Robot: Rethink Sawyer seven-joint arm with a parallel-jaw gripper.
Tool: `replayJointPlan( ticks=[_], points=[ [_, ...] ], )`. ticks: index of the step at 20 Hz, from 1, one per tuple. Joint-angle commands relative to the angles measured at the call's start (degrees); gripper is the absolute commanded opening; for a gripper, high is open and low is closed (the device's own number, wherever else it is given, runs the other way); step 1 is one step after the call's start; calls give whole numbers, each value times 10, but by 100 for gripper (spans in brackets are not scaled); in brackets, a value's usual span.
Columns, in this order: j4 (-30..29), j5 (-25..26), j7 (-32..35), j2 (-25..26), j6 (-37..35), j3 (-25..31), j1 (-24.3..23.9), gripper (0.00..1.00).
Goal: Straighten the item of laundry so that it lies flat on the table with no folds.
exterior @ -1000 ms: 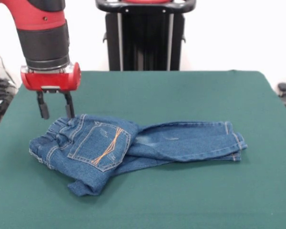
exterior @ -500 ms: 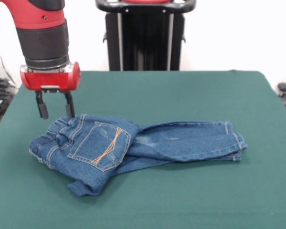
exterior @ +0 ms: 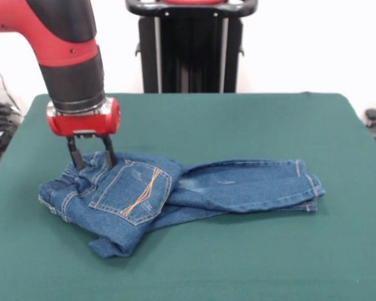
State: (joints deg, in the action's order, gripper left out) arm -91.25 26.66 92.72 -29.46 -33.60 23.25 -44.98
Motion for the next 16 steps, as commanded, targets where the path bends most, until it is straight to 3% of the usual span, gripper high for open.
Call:
replayJointPlan(
  ticks=[1,11,12,16],
  points=[
    [12,14,-71,73,4,66,5,100],
    [25,39,-95,93,15,82,-13,100],
    [23,41,-88,92,19,82,-14,0],
    [18,43,-71,86,31,78,-10,0]
  ],
)
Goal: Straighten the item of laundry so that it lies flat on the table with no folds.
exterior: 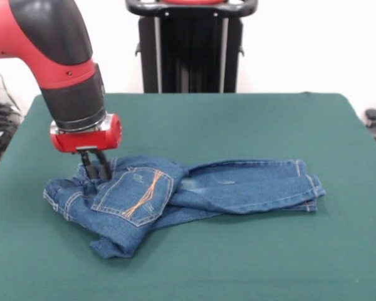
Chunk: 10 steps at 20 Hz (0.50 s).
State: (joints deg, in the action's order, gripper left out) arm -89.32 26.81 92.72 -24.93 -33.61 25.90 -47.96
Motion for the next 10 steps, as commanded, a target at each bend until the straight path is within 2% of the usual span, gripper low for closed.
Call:
replayJointPlan(
  ticks=[1,10],
  points=[
    [-2,40,-67,37,27,48,22,0],
    [-11,34,-51,25,11,38,27,0]
  ],
)
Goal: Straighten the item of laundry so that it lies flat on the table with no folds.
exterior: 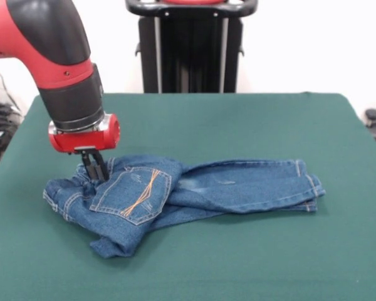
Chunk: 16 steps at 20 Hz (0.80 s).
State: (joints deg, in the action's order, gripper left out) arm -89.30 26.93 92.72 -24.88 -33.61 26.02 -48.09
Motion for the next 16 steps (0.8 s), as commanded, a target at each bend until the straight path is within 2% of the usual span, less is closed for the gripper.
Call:
replayJointPlan(
  ticks=[1,9,16],
  points=[
    [-14,32,-52,18,5,35,28,0],
    [-77,6,-99,-116,-90,39,-9,0],
    [-61,10,-149,-131,-141,52,-38,0]
  ],
)
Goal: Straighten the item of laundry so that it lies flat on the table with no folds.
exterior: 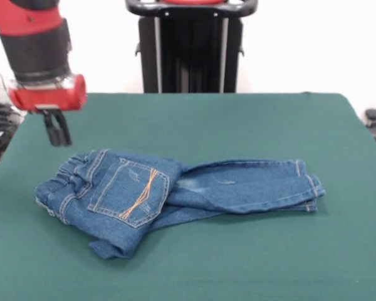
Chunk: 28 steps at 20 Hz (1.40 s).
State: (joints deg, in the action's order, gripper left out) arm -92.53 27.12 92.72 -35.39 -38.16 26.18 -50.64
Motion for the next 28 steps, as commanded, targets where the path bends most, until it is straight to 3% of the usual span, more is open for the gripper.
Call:
replayJointPlan(
  ticks=[1,17,18,28],
  points=[
    [-28,11,-153,-24,-97,52,-17,0],
    [-30,46,-136,25,-34,77,-27,0],
    [-31,47,-124,25,-35,77,-26,100],
    [-25,52,-76,44,0,83,-17,100]
  ],
)
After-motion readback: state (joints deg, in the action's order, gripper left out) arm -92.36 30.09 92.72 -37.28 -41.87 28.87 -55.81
